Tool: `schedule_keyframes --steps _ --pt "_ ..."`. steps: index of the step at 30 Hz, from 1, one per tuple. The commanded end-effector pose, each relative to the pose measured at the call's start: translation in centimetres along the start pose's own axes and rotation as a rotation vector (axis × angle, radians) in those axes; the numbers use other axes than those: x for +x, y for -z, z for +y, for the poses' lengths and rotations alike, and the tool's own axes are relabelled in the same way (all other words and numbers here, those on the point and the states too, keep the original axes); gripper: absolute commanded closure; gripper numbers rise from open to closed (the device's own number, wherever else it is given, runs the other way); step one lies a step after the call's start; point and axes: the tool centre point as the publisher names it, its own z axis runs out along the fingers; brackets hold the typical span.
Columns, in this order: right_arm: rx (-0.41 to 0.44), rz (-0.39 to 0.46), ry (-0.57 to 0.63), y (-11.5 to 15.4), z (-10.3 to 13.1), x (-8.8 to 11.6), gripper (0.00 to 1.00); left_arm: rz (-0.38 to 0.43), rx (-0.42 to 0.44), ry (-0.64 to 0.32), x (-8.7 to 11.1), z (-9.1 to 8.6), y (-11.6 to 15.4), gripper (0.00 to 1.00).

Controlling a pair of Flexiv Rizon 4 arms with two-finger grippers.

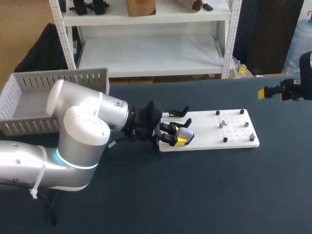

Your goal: Pick up each earbud case from the left stands, insert the matching earbuds, close the lid, and place the case in the box.

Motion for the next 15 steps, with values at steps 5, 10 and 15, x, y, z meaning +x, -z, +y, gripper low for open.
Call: schedule_keyframes --steps 5,10,15 --pt "-0.001 0.001 0.001 0.03 -0.04 -0.02 0.00 -0.018 0.005 -0.006 0.11 -0.25 0.04 1.00" --pt "-0.001 0.001 0.001 0.03 -0.04 -0.02 0.00 -0.018 0.011 -0.007 0.14 -0.41 0.01 1.00" --pt "-0.001 0.001 0.001 0.03 -0.04 -0.02 0.00 -0.015 0.010 -0.005 0.36 -0.63 0.16 1.00"
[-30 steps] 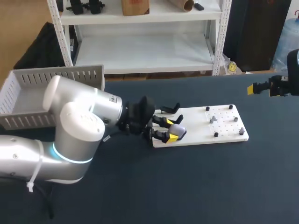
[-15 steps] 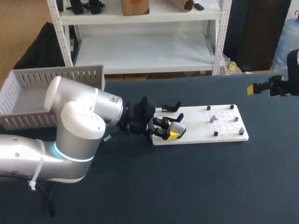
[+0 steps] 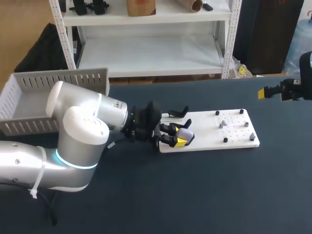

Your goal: Pick up each earbud case from the left stands, insert the matching earbuds, close the lid, and place the case in the box.

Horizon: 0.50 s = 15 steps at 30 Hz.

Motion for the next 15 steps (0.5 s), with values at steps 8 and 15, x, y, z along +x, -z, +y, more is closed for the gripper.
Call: schedule_keyframes --steps 8,15 --pt "-0.001 0.001 0.001 0.03 -0.04 -0.02 0.00 0.003 -0.009 0.010 0.78 -0.52 0.63 1.00" --pt "-0.001 0.001 0.001 0.03 -0.04 -0.02 0.00 -0.006 -0.008 0.003 0.22 -0.64 0.81 1.00"
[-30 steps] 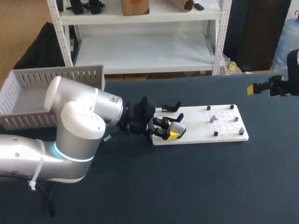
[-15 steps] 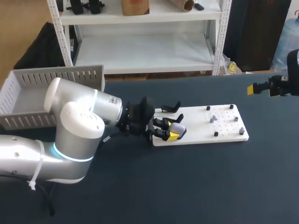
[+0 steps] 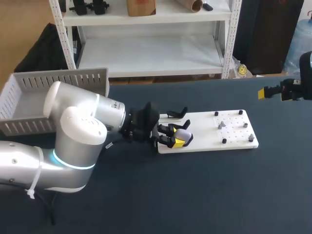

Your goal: Pick up each earbud case from the left stands, insert the matching earbuds, close the lid, and place the case in the box.

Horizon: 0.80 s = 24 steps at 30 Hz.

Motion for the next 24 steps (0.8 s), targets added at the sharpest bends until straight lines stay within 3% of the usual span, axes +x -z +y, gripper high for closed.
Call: schedule_keyframes --steps 1,13,20,24 --pt "-0.001 0.001 0.001 0.0 0.0 0.0 0.00 -0.016 -0.010 -0.012 -0.2 -0.4 0.3 1.00" --pt "-0.001 0.001 0.001 0.0 0.0 0.0 0.00 -0.062 -0.019 -0.031 -3.0 -1.2 1.7 1.00" --pt "-0.001 0.001 0.001 0.0 0.0 0.0 0.00 -0.088 -0.064 -0.005 -6.5 -1.1 3.9 1.00" --pt "-0.001 0.001 0.001 0.0 0.0 0.0 0.00 -0.055 -0.108 -0.012 -8.7 -0.9 4.5 1.00"
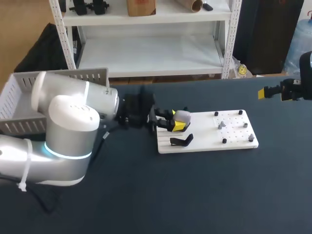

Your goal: Pick up each earbud case from the left stands, insert the matching earbuds, close the lid, and place the case in the box.

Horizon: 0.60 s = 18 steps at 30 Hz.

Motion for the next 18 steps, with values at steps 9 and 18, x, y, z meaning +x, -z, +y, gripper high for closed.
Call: schedule_keyframes --steps 9,18 --pt "-0.001 -0.019 0.032 0.8 2.9 0.2 0.00 0.043 -0.036 -0.055 -3.7 0.3 -1.2 1.00" --pt "0.003 -0.025 0.110 1.6 6.7 1.3 0.00 0.073 -0.047 -0.036 -4.1 2.8 -3.1 1.00"
